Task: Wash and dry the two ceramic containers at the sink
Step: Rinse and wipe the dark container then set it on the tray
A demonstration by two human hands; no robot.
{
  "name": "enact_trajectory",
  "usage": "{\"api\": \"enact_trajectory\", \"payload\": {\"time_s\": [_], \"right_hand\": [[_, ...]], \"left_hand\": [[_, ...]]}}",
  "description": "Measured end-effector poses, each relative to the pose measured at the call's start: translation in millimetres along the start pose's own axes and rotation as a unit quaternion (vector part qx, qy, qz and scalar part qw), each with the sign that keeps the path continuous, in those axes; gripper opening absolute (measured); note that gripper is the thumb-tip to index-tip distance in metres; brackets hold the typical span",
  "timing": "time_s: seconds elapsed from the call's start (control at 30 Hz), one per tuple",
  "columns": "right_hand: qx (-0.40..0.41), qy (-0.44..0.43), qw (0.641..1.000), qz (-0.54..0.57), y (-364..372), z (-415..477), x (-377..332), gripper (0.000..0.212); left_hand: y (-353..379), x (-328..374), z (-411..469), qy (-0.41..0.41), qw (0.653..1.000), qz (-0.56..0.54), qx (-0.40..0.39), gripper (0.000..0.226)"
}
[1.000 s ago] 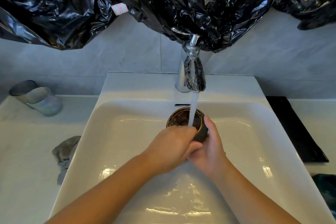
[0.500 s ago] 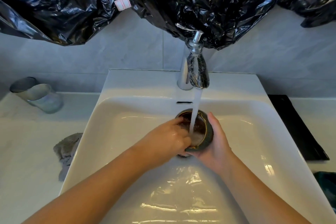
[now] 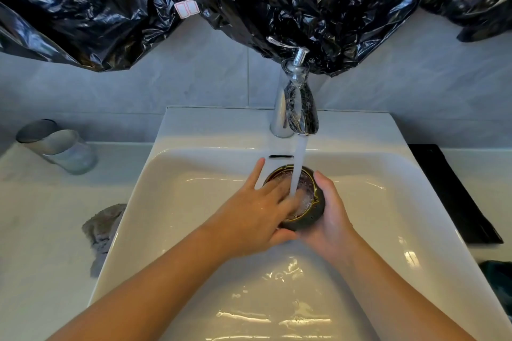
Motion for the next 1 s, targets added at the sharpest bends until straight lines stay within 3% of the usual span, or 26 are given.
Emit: {"api": "enact_trajectory", "payload": {"time_s": [0.17,0.3,0.4,0.5,0.53,0.63,0.77,1.0], "right_hand": [[-0.002,-0.014,0.999,-0.029,1,0,0,0.049],[0.002,-0.035,0.999,-0.025,0,4,0,0.053],[-0.002,-0.030,0.999,-0.015,0,4,2,0.052],[0.016,-0.017,1.000,-0.011,-2,2,4,0.058],[0.018,-0.017,1.000,-0.012,-2,1,4,0.059],[0.005,-0.010,1.000,-0.003,2,0,2,0.057],[0.005,0.000,1.000,-0.007,2,1,3,0.055],[0.000,0.023,1.000,-0.003,0,-3,2,0.052]], "left_hand": [[-1,11,4,-0.038,0.999,0.011,0.001,0.072],[-11,12,4,-0.021,0.997,0.032,0.062,0.028],[-11,16,5,-0.036,0.987,-0.159,0.015,0.022],[-13,21,8,-0.093,0.937,-0.337,-0.015,0.028],[-14,21,7,-0.084,0.936,-0.342,-0.004,0.034],[-9,13,3,-0.021,0.989,-0.136,0.050,0.046],[-5,10,2,-0.046,0.998,-0.031,0.015,0.065],[-14,11,-3,0.015,0.973,-0.224,0.054,0.037]]}}
Point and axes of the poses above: each hand's wrist, its own z-axis towards the middle knuckle, its own y-axis out of the palm, x = y × z, the point moved 4 cm from there along z, towards the middle knuckle, and after that the axes turned 10 degrees about z, right-handed, at the moved point
